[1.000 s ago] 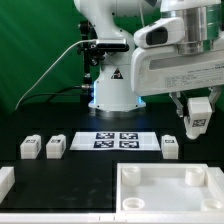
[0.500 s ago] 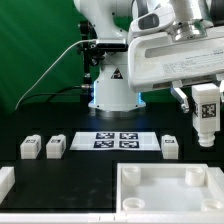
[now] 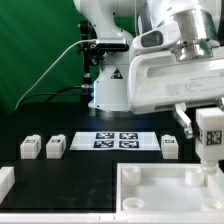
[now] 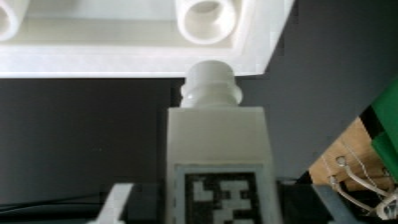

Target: Assemble one leg

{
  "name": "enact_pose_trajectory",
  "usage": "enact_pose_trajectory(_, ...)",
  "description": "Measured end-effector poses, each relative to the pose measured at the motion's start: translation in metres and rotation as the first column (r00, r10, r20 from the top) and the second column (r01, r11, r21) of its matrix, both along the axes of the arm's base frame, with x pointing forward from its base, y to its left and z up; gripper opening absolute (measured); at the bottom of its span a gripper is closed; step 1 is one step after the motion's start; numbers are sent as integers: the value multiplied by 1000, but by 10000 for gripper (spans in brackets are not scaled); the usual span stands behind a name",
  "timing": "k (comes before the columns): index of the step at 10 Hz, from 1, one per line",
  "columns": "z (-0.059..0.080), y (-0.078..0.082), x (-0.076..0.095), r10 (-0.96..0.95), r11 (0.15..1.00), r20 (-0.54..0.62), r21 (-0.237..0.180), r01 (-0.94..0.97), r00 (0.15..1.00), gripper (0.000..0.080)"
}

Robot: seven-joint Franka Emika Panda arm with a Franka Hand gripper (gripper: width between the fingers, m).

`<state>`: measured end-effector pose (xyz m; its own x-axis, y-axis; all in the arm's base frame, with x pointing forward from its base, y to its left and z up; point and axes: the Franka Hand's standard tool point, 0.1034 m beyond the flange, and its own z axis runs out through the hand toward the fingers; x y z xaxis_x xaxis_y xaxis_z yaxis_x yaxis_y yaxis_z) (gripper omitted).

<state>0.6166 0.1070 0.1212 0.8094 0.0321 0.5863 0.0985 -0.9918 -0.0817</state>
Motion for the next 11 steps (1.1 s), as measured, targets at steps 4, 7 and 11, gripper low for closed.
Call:
enact_pose_trajectory(4, -34, -2, -5, -7, 1000, -27, -4, 7, 1000, 290)
enact_pose_trajectory(7, -39, 4, -7, 2, 1000, -35, -3, -2, 999, 290)
enact_pose_trajectory(11, -38, 5, -1, 2, 1000, -35, -1, -2, 999, 290)
